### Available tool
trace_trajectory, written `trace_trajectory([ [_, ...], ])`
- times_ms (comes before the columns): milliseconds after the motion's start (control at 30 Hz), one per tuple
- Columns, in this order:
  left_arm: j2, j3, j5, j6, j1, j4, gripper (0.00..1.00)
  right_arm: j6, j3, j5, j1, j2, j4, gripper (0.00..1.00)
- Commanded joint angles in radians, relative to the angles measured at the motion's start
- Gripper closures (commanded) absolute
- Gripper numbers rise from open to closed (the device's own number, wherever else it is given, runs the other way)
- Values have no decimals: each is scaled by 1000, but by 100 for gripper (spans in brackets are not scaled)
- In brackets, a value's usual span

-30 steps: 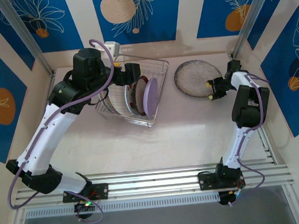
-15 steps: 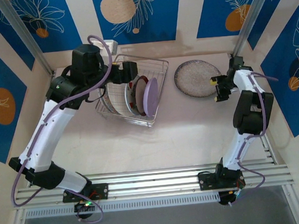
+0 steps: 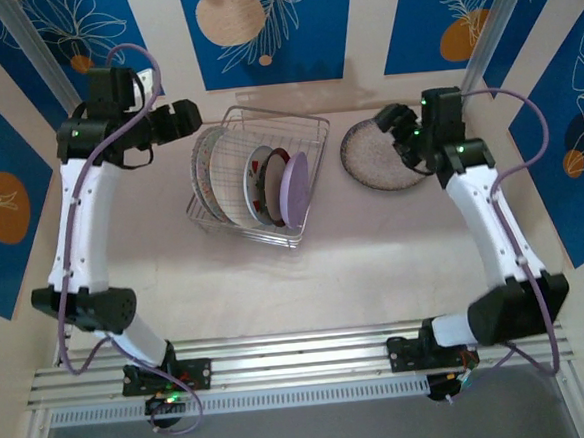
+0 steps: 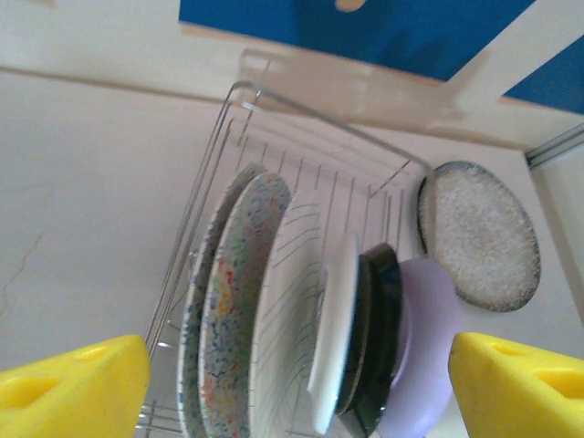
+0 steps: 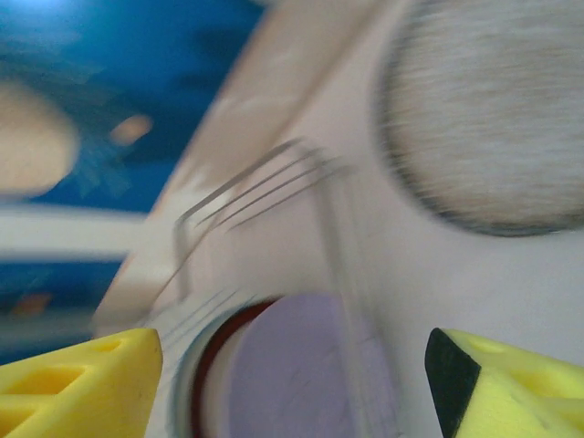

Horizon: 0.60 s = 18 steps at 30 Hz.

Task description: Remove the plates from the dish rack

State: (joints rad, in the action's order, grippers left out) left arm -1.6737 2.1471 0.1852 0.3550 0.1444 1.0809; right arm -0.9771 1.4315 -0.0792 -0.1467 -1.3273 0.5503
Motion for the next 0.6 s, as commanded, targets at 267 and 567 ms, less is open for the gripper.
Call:
trace_trajectory([
  [267, -221, 138, 195, -154, -123, 129, 25, 376, -116, 379, -242, 301, -272, 22],
  [567, -323, 192, 224, -238, -138, 155, 35, 469, -70, 383, -225, 387, -148, 18],
])
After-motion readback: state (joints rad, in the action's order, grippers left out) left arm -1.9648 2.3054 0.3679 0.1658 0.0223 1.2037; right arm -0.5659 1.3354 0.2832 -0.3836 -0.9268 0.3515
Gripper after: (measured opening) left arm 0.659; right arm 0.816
